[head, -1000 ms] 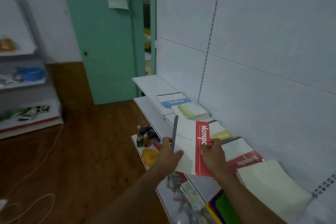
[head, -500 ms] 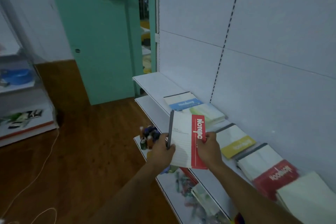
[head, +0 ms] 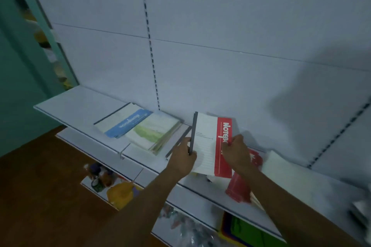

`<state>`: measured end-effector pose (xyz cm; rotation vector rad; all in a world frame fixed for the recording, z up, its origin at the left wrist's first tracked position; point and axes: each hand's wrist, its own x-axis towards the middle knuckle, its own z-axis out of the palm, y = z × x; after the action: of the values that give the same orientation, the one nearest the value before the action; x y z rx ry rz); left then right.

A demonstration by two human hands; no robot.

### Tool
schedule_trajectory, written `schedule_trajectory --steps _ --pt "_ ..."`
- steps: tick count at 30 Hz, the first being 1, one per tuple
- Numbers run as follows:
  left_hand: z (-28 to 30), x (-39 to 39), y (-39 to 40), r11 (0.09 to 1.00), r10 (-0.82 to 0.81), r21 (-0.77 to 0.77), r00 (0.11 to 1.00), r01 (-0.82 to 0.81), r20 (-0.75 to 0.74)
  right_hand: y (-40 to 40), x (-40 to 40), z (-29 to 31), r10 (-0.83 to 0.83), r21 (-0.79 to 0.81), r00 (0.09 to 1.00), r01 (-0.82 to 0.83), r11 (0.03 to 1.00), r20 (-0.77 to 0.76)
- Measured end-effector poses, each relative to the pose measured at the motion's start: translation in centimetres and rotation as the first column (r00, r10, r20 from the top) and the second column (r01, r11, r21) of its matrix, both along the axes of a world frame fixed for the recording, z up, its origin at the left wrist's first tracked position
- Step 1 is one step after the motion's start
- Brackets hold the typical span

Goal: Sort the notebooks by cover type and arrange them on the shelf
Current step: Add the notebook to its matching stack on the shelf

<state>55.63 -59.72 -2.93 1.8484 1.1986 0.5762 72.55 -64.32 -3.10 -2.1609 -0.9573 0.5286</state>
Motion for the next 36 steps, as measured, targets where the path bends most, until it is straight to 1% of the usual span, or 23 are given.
schedule_trajectory --steps 3,6,10,12,14,16,19,21,22,24,27,30,34,36 --pt "-1.1 3.1 1.0 0.991 -0.132 0.017 0.988 0.133 -0.075 -1.0 2.7 -1.1 -0.086 -0.157 0.987 0.108 0.982 0.138" --pt "-2.6 5.2 2.2 0.966 -0.253 0.018 0.953 0.260 -0.166 -1.7 3.7 -1.9 -0.165 -0.283 0.966 0.218 0.934 0.199" --pt "-4.6 6.4 3.4 0.916 -0.367 0.040 0.873 0.399 -0.321 -1.5 3.3 -3.6 -0.164 -0.357 0.906 0.313 0.880 0.390" --pt "-5.8 6.5 4.1 0.892 -0.405 0.034 0.830 0.451 -0.383 -0.9 2.5 -4.6 -0.155 -0.384 0.892 0.332 0.862 0.424" --pt "-6.7 6.6 4.6 0.879 -0.429 0.019 0.807 0.477 -0.406 -0.7 1.7 -5.5 -0.162 -0.401 0.878 0.361 0.842 0.450" --pt "-6.9 6.9 4.9 0.872 -0.442 0.015 0.801 0.489 -0.405 -0.6 1.1 -6.0 -0.132 -0.437 0.857 0.379 0.816 0.498" --pt "-7.0 7.4 5.0 0.863 -0.449 0.005 0.770 0.506 -0.453 -0.5 0.0 -6.7 -0.010 -0.517 0.811 0.382 0.766 0.585" --pt "-7.1 7.3 4.8 0.854 -0.450 0.025 0.763 0.520 -0.465 -0.3 -0.7 -6.8 0.071 -0.547 0.783 0.363 0.755 0.618" --pt "-7.2 7.2 4.6 0.847 -0.456 0.041 0.763 0.531 -0.459 -0.2 -1.0 -6.9 0.102 -0.556 0.777 0.345 0.756 0.621" --pt "-7.1 7.0 4.0 0.813 -0.479 0.080 0.741 0.576 -0.471 -0.3 -1.4 -7.2 0.126 -0.570 0.795 0.304 0.763 0.593" --pt "-7.1 7.0 3.7 0.785 -0.480 0.108 0.709 0.610 -0.516 -0.3 -1.1 -7.0 0.099 -0.562 0.816 0.299 0.772 0.570" --pt "-7.1 7.0 4.0 0.730 -0.492 0.123 0.642 0.672 -0.588 -0.4 -1.4 -6.1 0.068 -0.566 0.850 0.286 0.773 0.522" --pt "-6.6 7.5 4.4 0.677 -0.502 0.128 0.581 0.725 -0.641 -1.8 -2.0 -5.4 -0.026 -0.479 0.922 0.225 0.849 0.386" --pt "-6.0 8.2 4.5 0.682 -0.495 0.088 0.547 0.726 -0.675 -3.4 -1.9 -4.4 -0.051 -0.407 0.937 0.198 0.892 0.344"
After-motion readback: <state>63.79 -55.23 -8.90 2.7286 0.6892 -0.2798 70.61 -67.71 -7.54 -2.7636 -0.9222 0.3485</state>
